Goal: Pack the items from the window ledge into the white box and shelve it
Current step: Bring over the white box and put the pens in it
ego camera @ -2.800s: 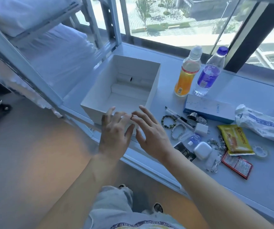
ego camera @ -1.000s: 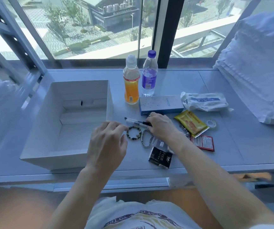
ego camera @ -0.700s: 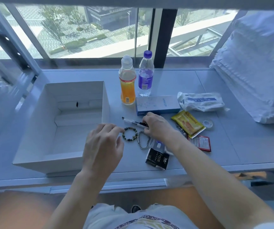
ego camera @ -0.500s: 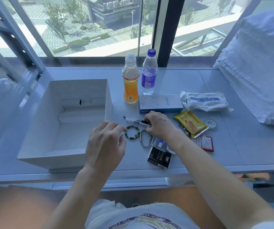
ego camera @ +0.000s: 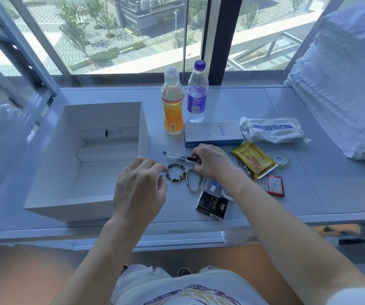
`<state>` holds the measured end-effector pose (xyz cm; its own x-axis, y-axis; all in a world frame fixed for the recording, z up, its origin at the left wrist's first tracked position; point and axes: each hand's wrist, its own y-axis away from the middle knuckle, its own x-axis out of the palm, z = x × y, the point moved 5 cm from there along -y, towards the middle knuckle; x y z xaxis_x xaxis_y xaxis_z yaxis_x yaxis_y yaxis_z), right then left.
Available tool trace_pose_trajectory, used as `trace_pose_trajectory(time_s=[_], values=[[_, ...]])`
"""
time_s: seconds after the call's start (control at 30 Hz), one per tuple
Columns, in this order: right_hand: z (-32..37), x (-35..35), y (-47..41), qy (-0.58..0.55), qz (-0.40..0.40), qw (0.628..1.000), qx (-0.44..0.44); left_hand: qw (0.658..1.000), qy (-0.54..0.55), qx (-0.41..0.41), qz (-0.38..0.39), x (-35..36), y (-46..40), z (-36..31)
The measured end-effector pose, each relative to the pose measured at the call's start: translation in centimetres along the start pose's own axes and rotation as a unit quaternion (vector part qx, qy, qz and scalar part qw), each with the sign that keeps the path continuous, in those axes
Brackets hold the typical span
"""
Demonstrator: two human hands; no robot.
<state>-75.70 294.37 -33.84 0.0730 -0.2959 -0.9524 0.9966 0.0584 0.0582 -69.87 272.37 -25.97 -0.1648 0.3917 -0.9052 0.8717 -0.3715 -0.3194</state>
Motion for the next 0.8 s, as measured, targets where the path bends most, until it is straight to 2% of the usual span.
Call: trace_pose_trajectory(time_s=[0.5,0.8], values=[[0.9,0.1,-0.4,0.022,0.037,0.999,-0.005,1.0,-0.012,-0.005,0.001,-0.1,0.1,-0.2],[0.9,0.4,0.0,0.012,-0.015,1.0,0.013,1.0,-0.011,-0.002,0.004,-0.1,0.1,-0.2]])
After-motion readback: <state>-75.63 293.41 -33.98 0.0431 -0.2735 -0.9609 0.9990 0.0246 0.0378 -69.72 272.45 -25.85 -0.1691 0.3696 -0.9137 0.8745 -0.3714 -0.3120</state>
